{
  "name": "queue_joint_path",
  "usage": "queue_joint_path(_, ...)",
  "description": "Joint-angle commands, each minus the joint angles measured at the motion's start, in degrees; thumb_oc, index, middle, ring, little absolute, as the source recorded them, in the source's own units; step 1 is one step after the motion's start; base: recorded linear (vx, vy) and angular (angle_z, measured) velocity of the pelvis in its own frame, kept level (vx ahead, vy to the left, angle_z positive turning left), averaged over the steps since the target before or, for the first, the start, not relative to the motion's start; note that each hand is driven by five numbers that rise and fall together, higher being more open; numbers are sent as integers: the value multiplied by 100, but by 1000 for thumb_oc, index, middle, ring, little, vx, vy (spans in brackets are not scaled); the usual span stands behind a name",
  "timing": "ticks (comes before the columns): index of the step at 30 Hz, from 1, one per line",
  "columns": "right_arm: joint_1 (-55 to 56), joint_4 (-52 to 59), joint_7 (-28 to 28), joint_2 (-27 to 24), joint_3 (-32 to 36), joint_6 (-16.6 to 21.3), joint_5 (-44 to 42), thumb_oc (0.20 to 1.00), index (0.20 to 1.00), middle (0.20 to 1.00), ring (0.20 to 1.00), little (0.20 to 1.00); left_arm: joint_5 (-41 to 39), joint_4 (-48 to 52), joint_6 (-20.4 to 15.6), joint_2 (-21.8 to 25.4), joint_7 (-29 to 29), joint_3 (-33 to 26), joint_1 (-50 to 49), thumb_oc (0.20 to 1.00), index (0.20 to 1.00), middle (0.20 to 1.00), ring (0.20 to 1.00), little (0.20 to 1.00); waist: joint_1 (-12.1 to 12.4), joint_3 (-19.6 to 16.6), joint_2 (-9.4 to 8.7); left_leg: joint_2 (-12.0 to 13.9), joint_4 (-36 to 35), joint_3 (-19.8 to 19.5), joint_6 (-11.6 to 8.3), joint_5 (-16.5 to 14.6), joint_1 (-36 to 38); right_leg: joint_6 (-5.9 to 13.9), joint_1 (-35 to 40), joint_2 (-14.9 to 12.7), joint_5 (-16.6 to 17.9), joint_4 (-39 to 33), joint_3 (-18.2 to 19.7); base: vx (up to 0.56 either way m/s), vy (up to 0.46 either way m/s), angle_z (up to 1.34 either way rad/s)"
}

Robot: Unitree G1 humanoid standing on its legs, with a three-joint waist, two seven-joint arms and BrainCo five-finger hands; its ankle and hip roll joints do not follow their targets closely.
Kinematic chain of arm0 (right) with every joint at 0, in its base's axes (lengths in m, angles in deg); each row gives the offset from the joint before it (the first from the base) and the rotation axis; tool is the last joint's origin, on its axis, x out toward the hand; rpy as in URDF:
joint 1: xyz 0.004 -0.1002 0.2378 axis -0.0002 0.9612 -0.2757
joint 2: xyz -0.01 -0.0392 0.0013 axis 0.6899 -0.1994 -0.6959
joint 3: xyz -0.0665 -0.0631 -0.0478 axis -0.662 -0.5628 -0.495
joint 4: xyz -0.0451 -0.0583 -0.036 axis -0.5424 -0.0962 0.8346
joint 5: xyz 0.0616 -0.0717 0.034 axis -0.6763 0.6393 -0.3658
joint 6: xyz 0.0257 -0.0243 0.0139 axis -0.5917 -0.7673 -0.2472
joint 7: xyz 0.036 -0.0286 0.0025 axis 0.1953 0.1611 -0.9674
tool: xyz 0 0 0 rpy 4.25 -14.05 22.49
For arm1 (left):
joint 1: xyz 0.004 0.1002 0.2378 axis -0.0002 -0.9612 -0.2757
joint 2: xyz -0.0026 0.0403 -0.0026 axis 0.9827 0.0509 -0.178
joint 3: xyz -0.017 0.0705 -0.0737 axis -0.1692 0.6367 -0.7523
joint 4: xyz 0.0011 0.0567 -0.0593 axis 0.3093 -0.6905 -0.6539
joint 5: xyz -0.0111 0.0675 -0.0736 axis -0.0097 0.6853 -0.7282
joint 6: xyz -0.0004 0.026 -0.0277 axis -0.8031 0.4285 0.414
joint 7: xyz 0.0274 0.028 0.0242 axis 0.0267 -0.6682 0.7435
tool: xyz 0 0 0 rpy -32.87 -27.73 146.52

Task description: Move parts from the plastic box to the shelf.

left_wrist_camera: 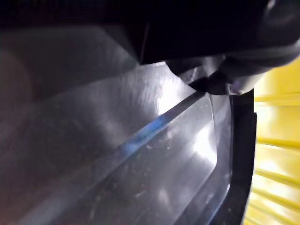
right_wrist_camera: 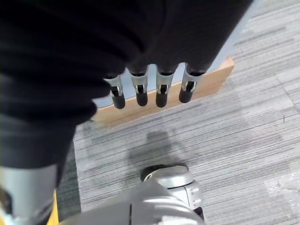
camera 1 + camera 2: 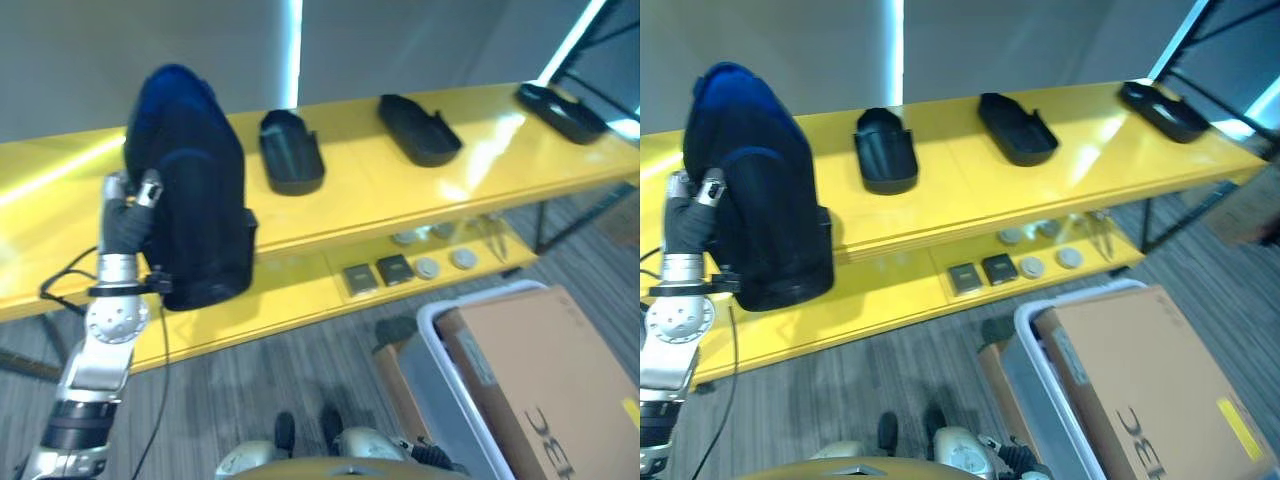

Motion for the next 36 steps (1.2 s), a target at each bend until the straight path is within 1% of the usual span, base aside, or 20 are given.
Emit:
queue_joint_path(1, -32, -353, 89, -1, -201, 6, 46, 1000, 1000, 1000, 1000, 1000, -204, 588, -310, 38, 97, -332, 0, 200, 200, 200, 200, 200, 78, -312, -151, 473, 355, -384, -333, -557, 77, 436, 548, -444, 414, -611, -470, 39, -192, 57)
queue_joint_path(9, -42, -527, 184, -280, -92, -84, 431, 1000, 1000, 1000, 1000, 1000, -418, 759, -271, -57, 80, -606, -432, 200, 200, 200, 200, 200, 271, -360, -181, 568, 328, -378, -455, -429, 7, 408, 850, -516, 418, -899, -1041, 45, -58, 7)
queue_joint_path(11, -74, -562, 238, -406, 253, -95, 184, 1000, 1000, 1000, 1000, 1000, -454, 735, -255, -13, 11, -621, -362, 200, 200, 200, 200, 200, 212, -278, -195, 890, 417, -127, -632, -449, -84, 415, 743, -683, 226, -505, -1461, -14, 101, 112)
queue_joint_path(12, -78, -533, 280, -475, 343, -103, 111, 1000, 1000, 1000, 1000, 1000, -528, 728, -261, 31, 4, -560, -262, 200, 200, 200, 200, 200, 180, -227, -222, 1403, 541, 54, -792, -310, -153, 438, 666, -905, 134, -288, -1678, -34, 134, 124)
queue_joint_path(13, -77, -531, 281, -475, 349, -105, 110, 1000, 1000, 1000, 1000, 1000, -531, 721, -262, 33, 4, -553, -253, 200, 200, 200, 200, 200, 166, -227, -215, 1414, 539, 31, -807, -314, -156, 432, 657, -899, 101, -251, -1700, -32, 179, 130)
queue_joint_path(16, 31, -442, 314, -487, 492, -87, -75, 1000, 1000, 1000, 1000, 1000, -595, 606, -280, 109, 17, -366, -105, 200, 200, 200, 200, 200, 68, -323, -91, 2360, 376, 105, -1081, 556, -292, 527, 609, -1153, -99, -32, -1999, 53, 204, 78)
queue_joint_path(19, 78, -391, 289, -452, 510, -72, -252, 1000, 1000, 1000, 1000, 1000, -663, 460, -232, 103, 53, -273, -16, 200, 200, 200, 200, 200, 87, -383, 63, 2671, 185, 82, -1341, 1072, -283, 619, 746, -1342, -122, 38, -2035, 164, 313, 58)
queue_joint_path(22, 43, -382, 321, -391, 625, -48, -538, 1000, 1000, 1000, 1000, 1000, -671, 422, -224, 114, 58, -257, -42, 200, 200, 200, 200, 200, 157, -389, 118, 2599, 229, -148, -1415, 881, -179, 663, 866, -1404, -128, 66, -1958, 176, 249, 8)
queue_joint_path(23, -11, -362, 354, -345, 840, -20, -842, 1000, 1000, 1000, 1000, 1000, -694, 440, -234, 147, 8, -295, -120, 200, 200, 200, 200, 200, 147, -391, 111, 2461, 549, -196, -1343, 423, -211, 709, 993, -1508, -78, 73, -1838, 135, 205, -8)
queue_joint_path(24, -11, -362, 354, -345, 840, -20, -842, 1000, 1000, 1000, 1000, 1000, -695, 441, -233, 148, 8, -296, -120, 200, 200, 200, 200, 200, 147, -388, 108, 2457, 566, -197, -1340, 412, -215, 711, 996, -1511, -78, 72, -1837, 263, 458, -9)
queue_joint_path(25, 22, -367, 346, -298, 1018, -30, -912, 1000, 1000, 1000, 1000, 1000, -783, 429, -223, 255, -195, -199, -109, 200, 200, 200, 200, 200, 95, -380, 53, 2259, 825, 1, -1273, -98, -265, 855, 1180, -1789, 125, 65, -1831, 177, 378, 12)
queue_joint_path(26, -5, -317, 380, -300, 1080, -19, -925, 1000, 1000, 1000, 1000, 1000, -768, 414, -208, 337, -250, -125, -65, 200, 200, 200, 200, 200, 58, -383, 31, 2110, 877, 46, -1229, -274, -269, 937, 1195, -1940, 423, 111, -1814, 178, 394, 19)
queue_joint_path(27, -5, -311, 384, -290, 1090, -23, -923, 1000, 1000, 1000, 1000, 1000, -769, 399, -213, 346, -248, -111, -46, 200, 200, 200, 200, 200, 72, -378, -2, 2064, 919, 58, -1201, -302, -284, 967, 1204, -1985, 448, 86, -1802, 132, 420, 24)
queue_joint_path(28, -24, -196, 405, -291, 1199, -5, -990, 1000, 1000, 1000, 1000, 1000, -736, 321, -197, 556, -312, 38, 137, 200, 200, 200, 200, 200, -29, -380, 0, 1754, 955, 121, -1065, -493, -318, 1032, 1083, -2295, 1149, 329, -1727, 125, 460, 13)
queue_joint_path(29, -17, -123, 423, -274, 1208, -6, -965, 1000, 1000, 1000, 1000, 1000, -730, 290, -200, 642, -306, 95, 229, 200, 200, 200, 200, 200, -95, -368, 13, 1614, 938, 169, -972, -575, -292, 1031, 928, -2443, 1464, 497, -1636, 122, 451, 4)
queue_joint_path(30, -16, -114, 427, -269, 1211, -11, -963, 1000, 1000, 1000, 1000, 1000, -730, 275, -206, 647, -302, 102, 243, 200, 200, 200, 200, 200, -79, -372, -3, 1593, 940, 189, -956, -576, -299, 1045, 899, -2465, 1475, 508, -1605, 66, 481, 15)
queue_joint_path(31, -85, -48, 517, -244, 1150, -15, -837, 1000, 1000, 1000, 1000, 1000, -619, 220, -184, 740, -222, 104, 329, 200, 200, 200, 200, 200, -168, -254, 89, 1461, 859, 402, -842, -651, -144, 1013, 529, -2612, 1879, 691, -1585, 17, 427, 1)
queue_joint_path(34, -112, 29, 533, -154, 1015, -1, -659, 1000, 1000, 1000, 1000, 1000, -546, 197, -162, 699, -162, -31, 251, 200, 200, 200, 200, 200, -183, -155, 186, 1416, 796, 693, -772, -696, -15, 1008, 194, -2461, 1667, 870, -1889, 50, 341, -56)
queue_joint_path(35, -64, 20, 468, -78, 867, 46, -644, 1000, 1000, 1000, 1000, 1000, -605, 35, -154, 630, -187, -17, 274, 200, 200, 200, 200, 200, -360, -166, 231, 1364, 610, 703, -747, -628, 168, 920, -25, -1676, 964, 783, -1424, 147, 200, -114)
queue_joint_path(36, -60, -12, 438, -35, 747, 55, -618, 1000, 1000, 1000, 1000, 1000, -669, -29, -148, 574, -193, -6, 300, 200, 200, 200, 200, 200, -394, -199, 215, 1331, 545, 741, -753, -538, 183, 828, -69, -1394, 706, 525, -1309, 197, 213, -81)
